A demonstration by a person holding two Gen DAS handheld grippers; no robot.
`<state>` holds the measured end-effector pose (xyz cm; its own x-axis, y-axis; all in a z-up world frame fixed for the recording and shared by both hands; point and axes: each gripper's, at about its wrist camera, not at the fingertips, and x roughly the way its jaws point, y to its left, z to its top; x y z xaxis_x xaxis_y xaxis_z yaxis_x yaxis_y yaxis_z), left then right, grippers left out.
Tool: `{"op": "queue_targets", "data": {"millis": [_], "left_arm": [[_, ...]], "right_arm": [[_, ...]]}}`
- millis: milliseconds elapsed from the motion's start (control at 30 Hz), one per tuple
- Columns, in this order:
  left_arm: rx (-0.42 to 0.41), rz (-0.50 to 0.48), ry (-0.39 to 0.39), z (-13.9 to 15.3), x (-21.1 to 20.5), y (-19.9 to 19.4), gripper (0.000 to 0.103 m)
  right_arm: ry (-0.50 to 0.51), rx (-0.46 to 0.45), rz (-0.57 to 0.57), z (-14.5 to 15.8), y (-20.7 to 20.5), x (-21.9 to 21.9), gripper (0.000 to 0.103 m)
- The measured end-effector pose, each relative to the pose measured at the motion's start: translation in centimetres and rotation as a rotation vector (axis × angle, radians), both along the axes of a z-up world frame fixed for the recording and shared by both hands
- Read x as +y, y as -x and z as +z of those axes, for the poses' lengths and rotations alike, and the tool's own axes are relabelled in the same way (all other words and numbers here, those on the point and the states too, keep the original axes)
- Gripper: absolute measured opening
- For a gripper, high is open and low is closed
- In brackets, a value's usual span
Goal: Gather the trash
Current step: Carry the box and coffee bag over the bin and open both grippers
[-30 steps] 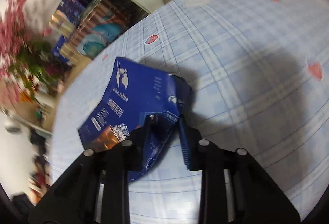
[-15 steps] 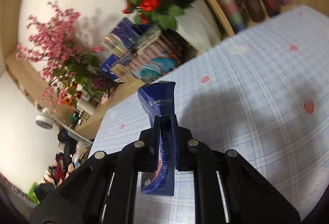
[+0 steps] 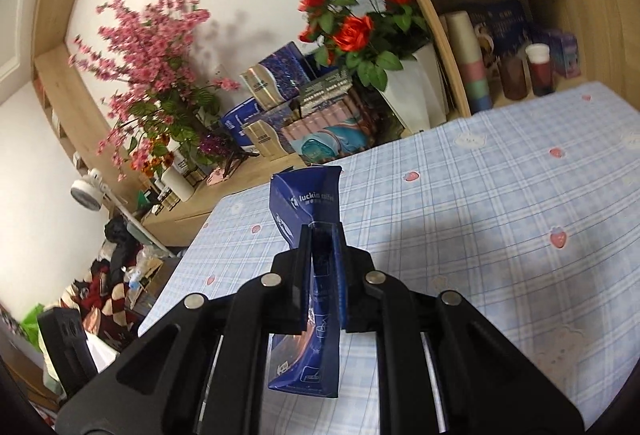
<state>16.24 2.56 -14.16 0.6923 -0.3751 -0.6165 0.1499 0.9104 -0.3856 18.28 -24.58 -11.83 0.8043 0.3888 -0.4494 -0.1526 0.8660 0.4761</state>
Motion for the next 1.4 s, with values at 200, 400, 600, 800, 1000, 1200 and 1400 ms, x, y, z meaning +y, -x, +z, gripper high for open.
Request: {"op": "queue_targets", "data": {"millis": [200, 400, 600, 800, 1000, 1200, 1400], "left_arm": [[-0.010, -0.024, 0.005, 1.1, 0.0, 3.2, 0.056], [-0.005, -0.053, 0.019, 1.3, -0.2, 6.9, 0.056], [0.004, -0.090, 0.013, 0.7, -0.8, 10.8, 0.056], [0.044, -0.140, -0.007, -0.9, -2.1, 13.6, 0.056], [0.033, -0.147, -0.019, -0.7, -2.4, 15.1, 0.064], [-0.046, -0.049, -0.057, 1.2, -0.3, 15.9, 0.081], [-0.108, 0.056, -0.098, 3.0, 2.3, 16.3, 0.092]], "right_arm": [[0.013, -0.034, 0.018, 1.8, 3.9, 0.6, 0.014], [0.035, -0.059, 0.030, 3.1, 8.0, 1.3, 0.014], [0.041, -0.077, 0.029, 3.8, 11.6, 1.4, 0.013], [0.044, -0.092, 0.027, 4.0, 14.8, 1.4, 0.013], [0.047, -0.093, 0.032, 3.8, 17.5, 1.6, 0.013], [0.054, -0.092, 0.039, 3.8, 18.9, 1.9, 0.013], [0.069, -0.073, 0.057, 3.1, 19.9, 2.6, 0.013]]}}
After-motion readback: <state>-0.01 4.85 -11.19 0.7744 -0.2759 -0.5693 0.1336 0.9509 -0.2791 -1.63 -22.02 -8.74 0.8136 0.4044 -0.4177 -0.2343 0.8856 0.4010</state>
